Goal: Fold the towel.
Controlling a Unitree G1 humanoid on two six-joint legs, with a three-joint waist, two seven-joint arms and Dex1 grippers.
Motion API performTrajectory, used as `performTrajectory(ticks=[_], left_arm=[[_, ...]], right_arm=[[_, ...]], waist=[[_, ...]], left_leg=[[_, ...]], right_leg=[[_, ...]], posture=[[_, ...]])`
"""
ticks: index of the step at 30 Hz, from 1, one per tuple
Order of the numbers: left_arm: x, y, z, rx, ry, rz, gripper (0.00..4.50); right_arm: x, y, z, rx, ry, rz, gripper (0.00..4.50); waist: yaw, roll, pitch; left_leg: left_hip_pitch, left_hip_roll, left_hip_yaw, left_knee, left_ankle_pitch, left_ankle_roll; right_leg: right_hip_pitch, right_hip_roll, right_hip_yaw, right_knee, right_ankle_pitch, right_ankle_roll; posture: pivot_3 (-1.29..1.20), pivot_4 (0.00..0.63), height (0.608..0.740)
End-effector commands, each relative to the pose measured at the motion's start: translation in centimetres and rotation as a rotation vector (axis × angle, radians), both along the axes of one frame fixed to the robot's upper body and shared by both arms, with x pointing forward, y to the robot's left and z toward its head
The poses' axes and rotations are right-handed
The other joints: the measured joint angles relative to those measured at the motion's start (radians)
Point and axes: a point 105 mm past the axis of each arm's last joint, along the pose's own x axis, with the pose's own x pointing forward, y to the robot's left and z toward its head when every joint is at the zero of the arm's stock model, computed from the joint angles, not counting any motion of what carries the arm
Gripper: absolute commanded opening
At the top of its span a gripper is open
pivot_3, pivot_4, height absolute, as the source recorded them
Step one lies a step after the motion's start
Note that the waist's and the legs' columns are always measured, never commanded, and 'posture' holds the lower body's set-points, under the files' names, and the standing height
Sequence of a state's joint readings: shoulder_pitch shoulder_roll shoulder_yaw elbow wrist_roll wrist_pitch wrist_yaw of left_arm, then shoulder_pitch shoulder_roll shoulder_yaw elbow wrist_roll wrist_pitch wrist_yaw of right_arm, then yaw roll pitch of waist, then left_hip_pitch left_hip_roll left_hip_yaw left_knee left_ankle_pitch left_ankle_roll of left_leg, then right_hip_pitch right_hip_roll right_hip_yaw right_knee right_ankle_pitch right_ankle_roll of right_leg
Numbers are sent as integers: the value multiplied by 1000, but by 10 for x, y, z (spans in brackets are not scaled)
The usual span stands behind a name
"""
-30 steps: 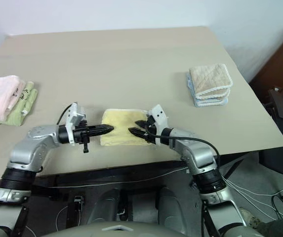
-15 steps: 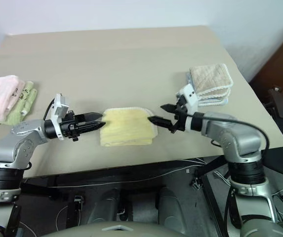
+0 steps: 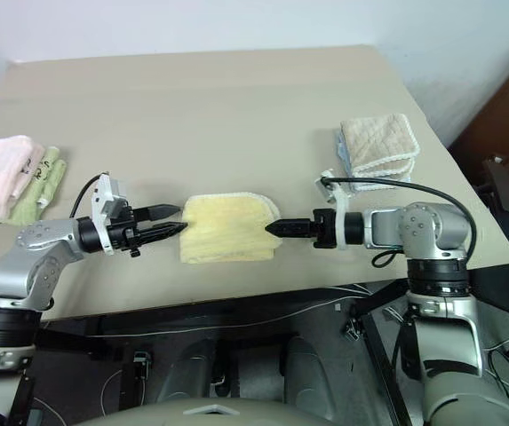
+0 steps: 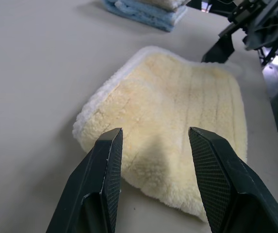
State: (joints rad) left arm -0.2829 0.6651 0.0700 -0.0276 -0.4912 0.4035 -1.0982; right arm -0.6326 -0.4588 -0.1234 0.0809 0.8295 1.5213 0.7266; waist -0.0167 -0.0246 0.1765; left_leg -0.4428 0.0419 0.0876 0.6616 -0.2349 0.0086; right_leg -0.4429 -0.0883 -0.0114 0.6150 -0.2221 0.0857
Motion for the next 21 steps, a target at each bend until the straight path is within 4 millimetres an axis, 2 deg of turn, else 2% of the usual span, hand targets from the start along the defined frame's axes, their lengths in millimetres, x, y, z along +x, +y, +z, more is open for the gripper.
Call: performTrajectory(ticks=[1, 5, 9, 10, 13, 21], left_arm=[[-3, -2, 10, 14, -60, -1, 2256], [-1, -2, 9, 34, -100, 35, 2256], [-2, -2, 8, 37, -104, 46, 2256], [-3, -2, 7, 40, -103, 48, 2281], [-4, 0, 5, 39, -102, 62, 2293], [-1, -4, 5, 43, -110, 63, 2293]], right_arm=[[-3, 16, 6, -2, -43, 48, 4500], [-4, 35, 0, 26, 6, 76, 4500], [1, 39, -4, 9, 32, 61, 4500], [3, 38, -6, -5, 42, 50, 4322], [6, 33, -6, -4, 53, 40, 3655], [5, 32, -2, 25, 60, 37, 847]], waist=[[0, 0, 0], [0, 0, 0], [-1, 0, 0], [-1, 0, 0], [-1, 0, 0], [-2, 0, 0]], left_leg=[[0, 0, 0, 0, 0, 0], [0, 0, 0, 0, 0, 0], [0, 0, 0, 0, 0, 0], [0, 0, 0, 0, 0, 0], [0, 0, 0, 0, 0, 0], [0, 0, 0, 0, 0, 0]], right_leg=[[0, 0, 0, 0, 0, 0], [0, 0, 0, 0, 0, 0], [0, 0, 0, 0, 0, 0], [0, 0, 0, 0, 0, 0], [0, 0, 0, 0, 0, 0], [-1, 0, 0, 0, 0, 0]], posture=[[0, 150, 740], [0, 150, 740], [0, 150, 740], [0, 150, 740], [0, 150, 740], [0, 150, 740]])
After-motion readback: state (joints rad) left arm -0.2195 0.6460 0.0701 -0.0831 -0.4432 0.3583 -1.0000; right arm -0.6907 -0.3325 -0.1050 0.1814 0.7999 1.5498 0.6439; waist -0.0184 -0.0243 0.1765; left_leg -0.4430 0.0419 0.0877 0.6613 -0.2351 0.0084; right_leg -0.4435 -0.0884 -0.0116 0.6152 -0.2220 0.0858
